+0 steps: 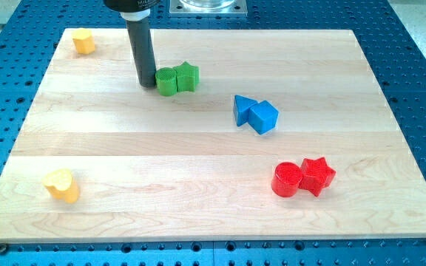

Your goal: Move the green star to the top center of the board

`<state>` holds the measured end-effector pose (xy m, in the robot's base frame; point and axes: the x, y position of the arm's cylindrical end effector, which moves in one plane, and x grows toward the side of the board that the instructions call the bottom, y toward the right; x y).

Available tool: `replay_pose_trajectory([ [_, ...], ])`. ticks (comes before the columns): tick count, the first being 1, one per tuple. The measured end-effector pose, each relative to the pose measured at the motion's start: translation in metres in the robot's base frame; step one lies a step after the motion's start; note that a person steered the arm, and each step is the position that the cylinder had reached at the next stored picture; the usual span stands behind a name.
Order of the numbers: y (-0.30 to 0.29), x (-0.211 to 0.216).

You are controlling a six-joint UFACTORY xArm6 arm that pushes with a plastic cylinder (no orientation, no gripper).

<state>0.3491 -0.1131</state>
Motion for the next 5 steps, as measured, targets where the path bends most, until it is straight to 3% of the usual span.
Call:
replay_pose_trajectory([
  [1, 0.004, 0.04],
  [2, 0.041, 0.049],
  [4, 0.086, -0.084],
  [5, 0.085, -0.107],
])
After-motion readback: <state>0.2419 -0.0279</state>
